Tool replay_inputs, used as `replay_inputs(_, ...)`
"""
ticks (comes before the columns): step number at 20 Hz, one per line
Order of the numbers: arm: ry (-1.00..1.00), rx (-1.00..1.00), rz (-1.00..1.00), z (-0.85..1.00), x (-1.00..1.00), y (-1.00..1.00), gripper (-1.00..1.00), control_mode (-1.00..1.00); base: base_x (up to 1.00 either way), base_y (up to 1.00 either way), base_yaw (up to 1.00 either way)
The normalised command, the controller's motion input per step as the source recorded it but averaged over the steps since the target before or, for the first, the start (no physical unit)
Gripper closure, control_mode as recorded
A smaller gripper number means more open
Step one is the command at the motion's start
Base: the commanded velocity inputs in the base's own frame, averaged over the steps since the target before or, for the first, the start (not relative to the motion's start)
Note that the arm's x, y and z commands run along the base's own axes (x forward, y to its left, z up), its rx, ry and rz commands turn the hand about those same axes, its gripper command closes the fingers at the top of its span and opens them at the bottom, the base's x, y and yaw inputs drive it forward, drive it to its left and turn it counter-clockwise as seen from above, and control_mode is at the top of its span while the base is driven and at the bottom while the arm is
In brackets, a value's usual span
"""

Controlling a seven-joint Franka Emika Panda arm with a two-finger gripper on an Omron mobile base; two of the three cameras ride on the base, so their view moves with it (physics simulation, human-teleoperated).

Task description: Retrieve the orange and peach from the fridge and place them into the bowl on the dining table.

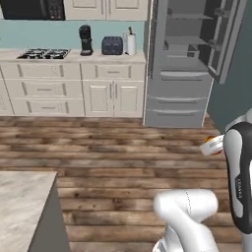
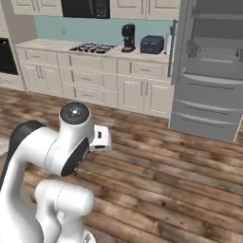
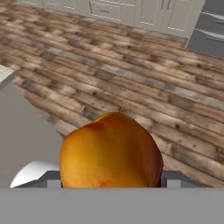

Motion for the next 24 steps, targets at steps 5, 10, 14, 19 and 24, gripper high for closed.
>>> replay_inputs(5,0.0,0.0,0.0,0.0,0.0,0.0,1.0,1.0,-1.0,0.65,0.04)
replay_inputs(10,0.0,0.0,0.0,0.0,0.0,0.0,1.0,1.0,-1.0,0.52,0.04)
replay_inputs(14,0.0,0.0,0.0,0.0,0.0,0.0,1.0,1.0,-1.0,0.52,0.03)
replay_inputs(19,0.0,0.0,0.0,0.0,0.0,0.0,1.0,1.0,-1.0,0.62,0.03)
replay_inputs(24,0.0,0.0,0.0,0.0,0.0,0.0,1.0,1.0,-1.0,0.69,0.02)
